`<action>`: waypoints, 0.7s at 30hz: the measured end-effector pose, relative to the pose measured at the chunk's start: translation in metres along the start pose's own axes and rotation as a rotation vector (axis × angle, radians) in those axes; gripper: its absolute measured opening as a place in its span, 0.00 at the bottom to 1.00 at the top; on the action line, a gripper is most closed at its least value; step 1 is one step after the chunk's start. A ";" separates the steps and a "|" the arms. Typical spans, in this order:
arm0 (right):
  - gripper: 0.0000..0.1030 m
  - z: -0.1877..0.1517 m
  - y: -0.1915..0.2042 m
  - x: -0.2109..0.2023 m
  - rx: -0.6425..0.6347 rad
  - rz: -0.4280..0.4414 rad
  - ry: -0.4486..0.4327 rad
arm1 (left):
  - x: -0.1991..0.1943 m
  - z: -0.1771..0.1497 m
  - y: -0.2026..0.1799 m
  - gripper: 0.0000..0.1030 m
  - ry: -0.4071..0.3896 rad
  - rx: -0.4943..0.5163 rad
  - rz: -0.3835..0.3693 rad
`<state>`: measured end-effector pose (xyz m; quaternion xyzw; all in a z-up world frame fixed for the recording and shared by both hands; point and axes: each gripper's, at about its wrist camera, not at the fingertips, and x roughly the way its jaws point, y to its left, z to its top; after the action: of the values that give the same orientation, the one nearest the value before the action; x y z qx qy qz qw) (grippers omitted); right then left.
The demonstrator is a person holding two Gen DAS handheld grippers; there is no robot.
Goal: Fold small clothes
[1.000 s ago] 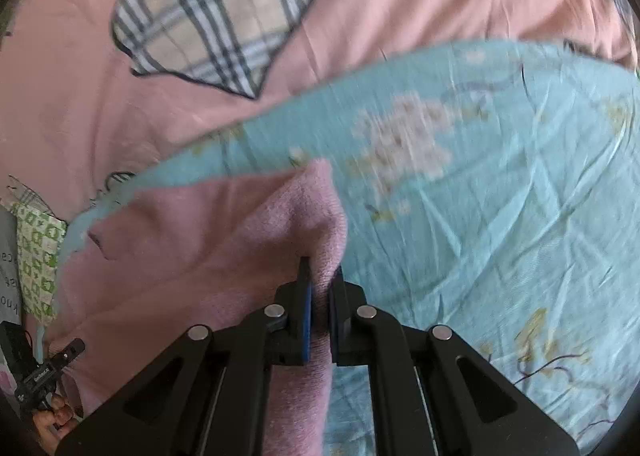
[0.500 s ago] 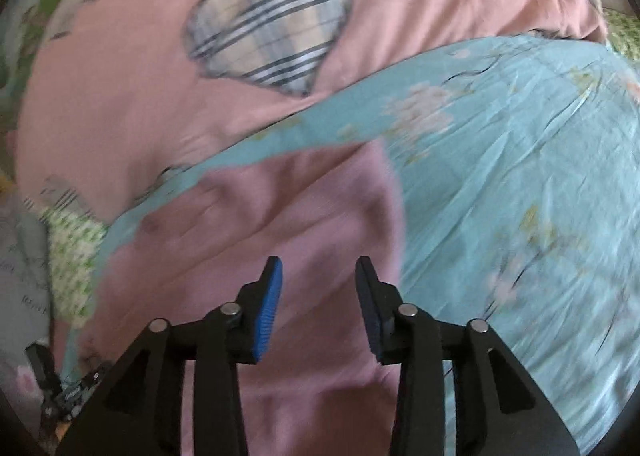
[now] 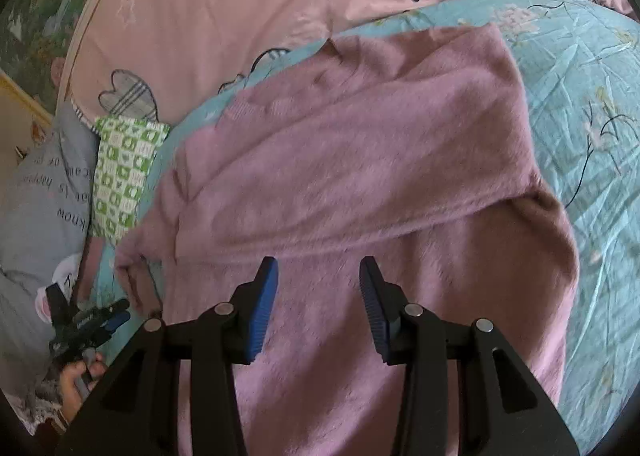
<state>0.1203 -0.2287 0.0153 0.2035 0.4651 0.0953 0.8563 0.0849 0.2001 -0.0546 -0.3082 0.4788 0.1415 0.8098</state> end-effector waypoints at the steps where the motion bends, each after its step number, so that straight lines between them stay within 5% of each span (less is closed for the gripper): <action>1: 0.42 -0.003 0.002 0.000 0.002 0.003 0.007 | 0.004 0.002 0.002 0.69 0.003 -0.006 0.008; 5: 0.42 -0.008 0.006 0.001 0.014 -0.008 0.015 | 0.027 0.007 0.000 0.61 0.024 0.020 0.092; 7: 0.42 -0.009 0.006 0.001 0.028 -0.010 0.017 | 0.033 0.009 -0.002 0.22 0.021 0.057 0.108; 10: 0.43 -0.010 0.001 -0.004 0.047 -0.021 0.012 | 0.027 0.011 -0.010 0.08 -0.030 0.122 0.133; 15: 0.42 -0.011 -0.011 -0.010 0.074 -0.037 -0.008 | -0.007 0.016 -0.038 0.06 -0.123 0.239 0.118; 21: 0.43 -0.011 -0.024 -0.014 0.102 -0.049 -0.027 | -0.053 0.018 -0.151 0.06 -0.207 0.472 -0.097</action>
<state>0.1027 -0.2530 0.0103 0.2368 0.4627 0.0480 0.8530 0.1499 0.0985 0.0521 -0.1173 0.3978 0.0174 0.9098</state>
